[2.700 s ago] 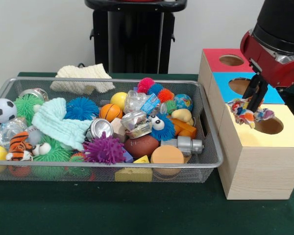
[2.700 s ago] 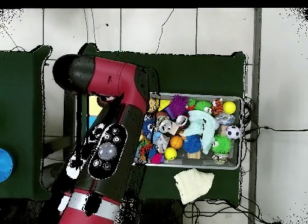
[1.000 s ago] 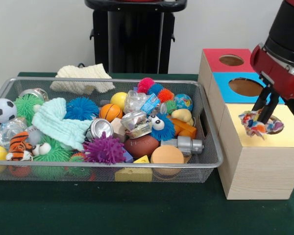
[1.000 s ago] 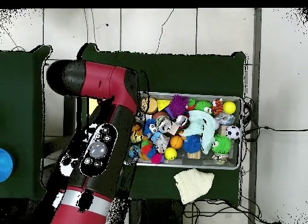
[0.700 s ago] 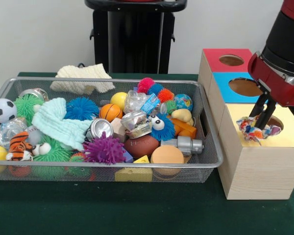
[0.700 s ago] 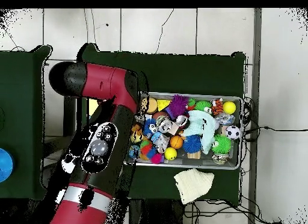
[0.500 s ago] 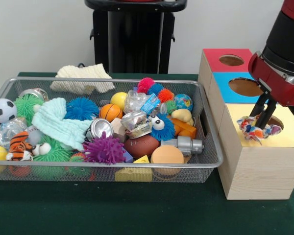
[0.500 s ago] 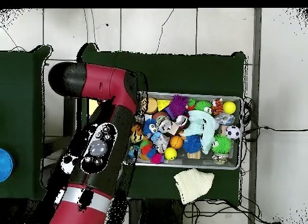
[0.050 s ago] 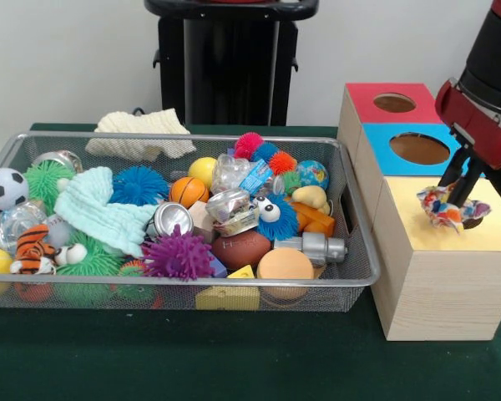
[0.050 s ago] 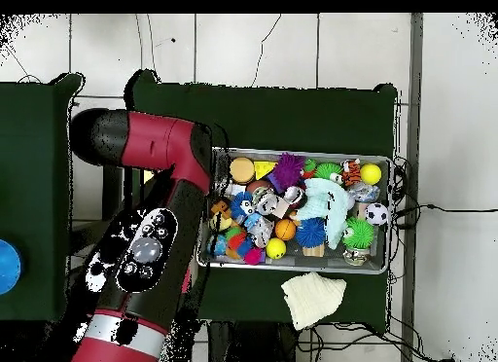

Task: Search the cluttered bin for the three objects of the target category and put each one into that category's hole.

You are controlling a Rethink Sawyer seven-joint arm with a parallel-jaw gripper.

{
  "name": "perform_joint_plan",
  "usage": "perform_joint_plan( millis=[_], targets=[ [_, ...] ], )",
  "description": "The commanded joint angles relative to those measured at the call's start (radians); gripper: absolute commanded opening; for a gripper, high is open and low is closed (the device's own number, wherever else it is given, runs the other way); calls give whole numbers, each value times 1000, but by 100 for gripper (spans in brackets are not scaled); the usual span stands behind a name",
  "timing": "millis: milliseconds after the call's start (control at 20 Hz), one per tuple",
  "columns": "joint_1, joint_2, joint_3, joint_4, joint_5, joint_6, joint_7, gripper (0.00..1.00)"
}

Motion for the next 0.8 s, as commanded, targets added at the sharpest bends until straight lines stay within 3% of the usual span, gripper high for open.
perform_joint_plan(
  millis=[50,550,800],
  targets=[
    [5,-10,113,129,47,15,232,0],
    [8,21,112,131,61,-27,229,0],
    [-10,32,122,134,58,-44,186,0]
  ],
)
